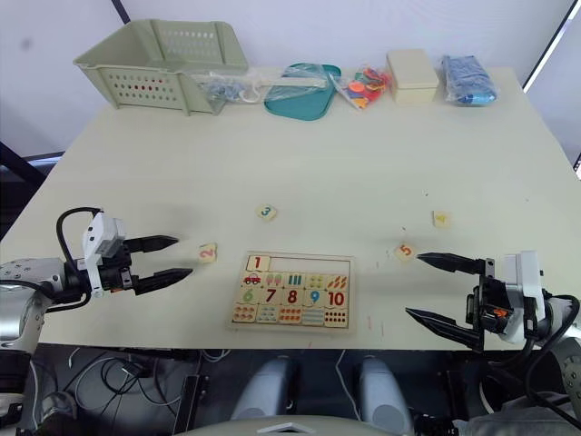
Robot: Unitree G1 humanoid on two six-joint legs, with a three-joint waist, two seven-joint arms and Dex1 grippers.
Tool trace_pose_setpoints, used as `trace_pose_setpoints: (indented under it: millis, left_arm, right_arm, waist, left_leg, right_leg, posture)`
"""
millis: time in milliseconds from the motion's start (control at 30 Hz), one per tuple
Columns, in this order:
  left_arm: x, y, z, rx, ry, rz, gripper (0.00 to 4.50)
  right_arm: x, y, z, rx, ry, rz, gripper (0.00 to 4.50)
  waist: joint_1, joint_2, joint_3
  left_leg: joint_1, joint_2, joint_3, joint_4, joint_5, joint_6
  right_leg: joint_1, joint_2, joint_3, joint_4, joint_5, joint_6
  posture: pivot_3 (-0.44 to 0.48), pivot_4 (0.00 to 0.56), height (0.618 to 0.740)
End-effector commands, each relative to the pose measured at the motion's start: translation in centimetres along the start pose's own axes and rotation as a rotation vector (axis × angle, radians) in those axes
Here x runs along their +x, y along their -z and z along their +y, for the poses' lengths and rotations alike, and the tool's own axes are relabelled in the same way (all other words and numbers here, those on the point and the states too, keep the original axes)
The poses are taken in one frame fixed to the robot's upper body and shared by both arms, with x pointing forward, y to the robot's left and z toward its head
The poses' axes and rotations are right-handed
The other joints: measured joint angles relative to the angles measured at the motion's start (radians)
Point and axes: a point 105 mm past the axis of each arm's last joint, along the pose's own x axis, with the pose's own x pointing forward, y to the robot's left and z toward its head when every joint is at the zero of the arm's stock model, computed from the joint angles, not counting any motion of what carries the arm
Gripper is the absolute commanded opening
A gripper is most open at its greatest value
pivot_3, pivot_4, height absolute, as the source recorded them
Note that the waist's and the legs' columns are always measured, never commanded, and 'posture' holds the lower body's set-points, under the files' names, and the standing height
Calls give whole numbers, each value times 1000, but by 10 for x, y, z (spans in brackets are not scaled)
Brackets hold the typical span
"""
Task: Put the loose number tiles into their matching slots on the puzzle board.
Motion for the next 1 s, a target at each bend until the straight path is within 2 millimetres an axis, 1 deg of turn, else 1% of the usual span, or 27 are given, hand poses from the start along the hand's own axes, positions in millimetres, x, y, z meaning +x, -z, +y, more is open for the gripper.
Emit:
trace_pose_setpoints:
  millis: [33, 133, 233, 333, 433, 500, 633, 700, 800, 900, 1000]
  left_arm:
    - [-3, -5, 2, 25, 14, 4, 4475]
    - [-1, -5, 2, 11, -1, -3, 4475]
    - [1, -11, 2, -56, -96, -74, 4475]
    - [2, -15, -5, -85, -181, -121, 4475]
    - [1, -24, -15, -142, -293, -186, 4475]
    - [2, -26, -19, -201, -370, -203, 4475]
    - [7, -20, -29, -283, -516, -187, 4475]
    - [14, -19, -37, -298, -605, -178, 4475]
    - [20, -16, -44, -318, -684, -139, 4475]
    - [30, -23, -51, -334, -743, -172, 4475]
    - [32, -20, -54, -367, -831, -152, 4475]
  right_arm:
    - [-1, -10, 2, -49, 2, -22, 4500]
    - [0, -10, 3, -53, 1, -20, 4500]
    - [0, -10, 2, -61, 3, -20, 4500]
    - [0, -11, 1, -66, 2, -21, 4500]
    - [2, -12, 0, -70, -6, -25, 4500]
    - [3, -14, -2, -73, -15, -29, 4500]
    - [7, -15, -7, -74, -45, -31, 4500]
    - [8, -18, -12, -76, -62, -29, 4500]
    - [6, -19, -15, -75, -76, -25, 4500]
    - [5, -19, -16, -63, -90, -19, 4500]
    - [2, -19, -18, -52, -99, -11, 4500]
  waist:
    - [0, 0, 0]
    - [0, 0, 0]
    - [0, 0, 0]
    - [-2, 0, 0]
    - [0, 0, 0]
    - [3, 0, 0]
    - [3, 0, 0]
    - [3, 0, 0]
    - [4, -1, 0]
    - [6, -1, 0]
    - [5, -1, 0]
  left_leg:
    - [0, 0, 0, 0, 0, 0]
    - [0, 0, 0, 0, 0, 0]
    - [0, 0, -2, 0, 0, 0]
    - [0, 1, -3, 0, 0, 0]
    - [0, 1, -4, 0, 0, 0]
    - [0, 1, -4, 0, 0, 0]
    - [1, 1, -5, 1, 0, 0]
    - [1, 1, -5, 1, 0, 0]
    - [1, 0, -4, 2, 0, 0]
    - [1, -1, -5, 2, 0, 0]
    - [0, -1, -4, 2, 0, 0]
  right_leg:
    - [0, 0, 0, 0, 0, 0]
    - [0, 0, 0, 0, 0, 0]
    - [0, 0, 0, 0, 0, 0]
    - [0, -1, 1, 0, 0, 0]
    - [0, -3, 1, -1, 0, 0]
    - [0, -6, 0, -1, 0, 0]
    - [2, -5, 0, 0, 0, 0]
    - [2, -3, 0, 0, 0, 0]
    - [2, -1, 1, 0, 0, 1]
    - [2, -1, 0, 0, 0, 1]
    - [2, -1, 0, 0, 0, 1]
  posture:
    - [0, 150, 740]
    - [0, 150, 740]
    - [0, 150, 740]
    - [0, 150, 740]
    - [0, 150, 740]
    - [0, 150, 740]
    - [0, 150, 740]
    - [0, 150, 740]
    - [0, 150, 740]
    - [0, 150, 740]
    - [0, 150, 740]
